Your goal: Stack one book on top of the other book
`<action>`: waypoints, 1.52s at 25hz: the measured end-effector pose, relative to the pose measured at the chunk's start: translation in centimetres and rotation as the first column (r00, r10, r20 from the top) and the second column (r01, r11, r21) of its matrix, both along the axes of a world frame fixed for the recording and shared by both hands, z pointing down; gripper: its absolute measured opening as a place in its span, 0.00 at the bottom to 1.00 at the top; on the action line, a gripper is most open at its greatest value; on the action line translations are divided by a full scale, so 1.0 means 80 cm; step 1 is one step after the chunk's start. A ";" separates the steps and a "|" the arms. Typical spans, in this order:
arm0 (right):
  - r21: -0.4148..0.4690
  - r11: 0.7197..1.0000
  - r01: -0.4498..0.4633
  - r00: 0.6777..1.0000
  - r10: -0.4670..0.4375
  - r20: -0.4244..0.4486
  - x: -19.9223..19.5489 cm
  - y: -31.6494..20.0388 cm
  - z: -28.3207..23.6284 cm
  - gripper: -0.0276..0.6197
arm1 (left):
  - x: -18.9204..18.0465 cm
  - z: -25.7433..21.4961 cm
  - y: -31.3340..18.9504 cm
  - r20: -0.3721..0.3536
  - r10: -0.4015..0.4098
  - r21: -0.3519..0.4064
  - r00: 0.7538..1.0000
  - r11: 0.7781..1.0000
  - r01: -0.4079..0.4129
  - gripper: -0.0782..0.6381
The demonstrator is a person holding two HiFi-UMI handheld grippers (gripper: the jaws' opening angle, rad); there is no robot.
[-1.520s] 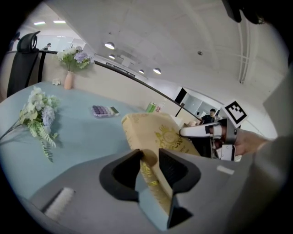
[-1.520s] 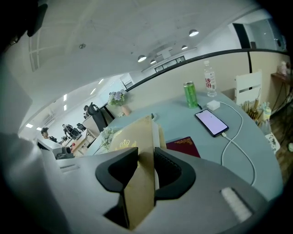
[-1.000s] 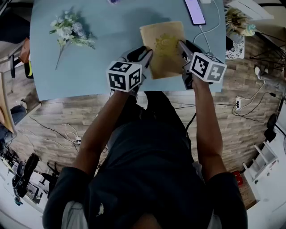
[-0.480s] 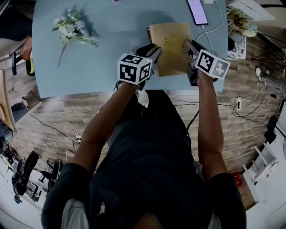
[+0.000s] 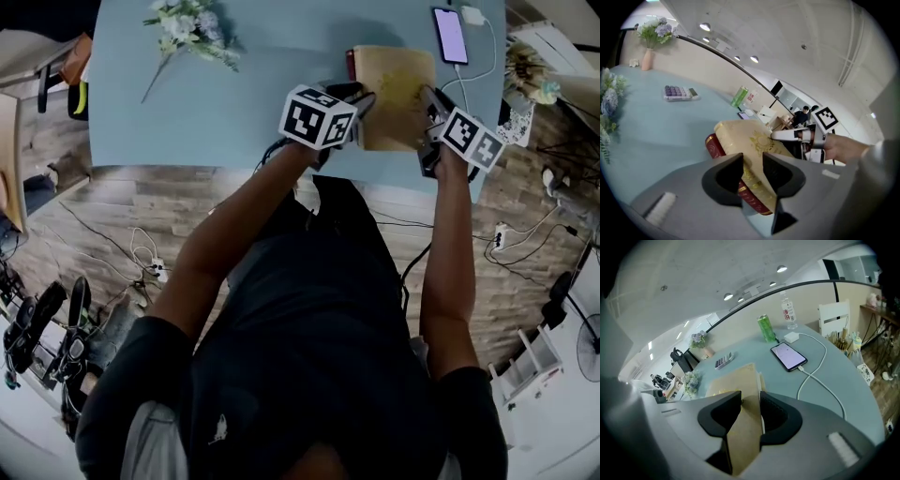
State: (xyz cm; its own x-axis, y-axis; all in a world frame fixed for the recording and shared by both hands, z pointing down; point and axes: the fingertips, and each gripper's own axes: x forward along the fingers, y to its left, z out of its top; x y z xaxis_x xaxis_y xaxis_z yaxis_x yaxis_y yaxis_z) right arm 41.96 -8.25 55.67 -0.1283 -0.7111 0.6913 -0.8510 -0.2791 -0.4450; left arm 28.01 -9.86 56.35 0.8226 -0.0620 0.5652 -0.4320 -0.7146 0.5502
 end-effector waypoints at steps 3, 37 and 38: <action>-0.003 1.000 -0.017 0.998 0.017 -0.056 0.004 0.004 -0.008 0.22 | -0.007 -0.014 -0.003 -0.025 0.043 -0.006 0.999 0.999 -0.043 0.36; 0.537 0.650 0.538 0.835 -0.320 -0.448 -0.302 -0.047 -0.472 0.19 | -0.485 -0.359 -0.088 -0.270 -0.351 0.523 0.897 0.729 0.442 0.36; 0.544 0.631 0.552 0.827 -0.335 -0.451 -0.314 -0.042 -0.481 0.17 | -0.495 -0.367 -0.083 -0.274 -0.353 0.535 0.894 0.717 0.447 0.36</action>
State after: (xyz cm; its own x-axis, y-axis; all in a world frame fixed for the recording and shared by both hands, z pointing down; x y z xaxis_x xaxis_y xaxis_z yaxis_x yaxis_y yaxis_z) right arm 16.85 -11.64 17.18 -0.4280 -0.8896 0.1596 -0.9038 0.4199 -0.0830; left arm -11.58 -16.51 27.00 0.7122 -0.6748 0.1931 -0.7018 -0.6903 0.1759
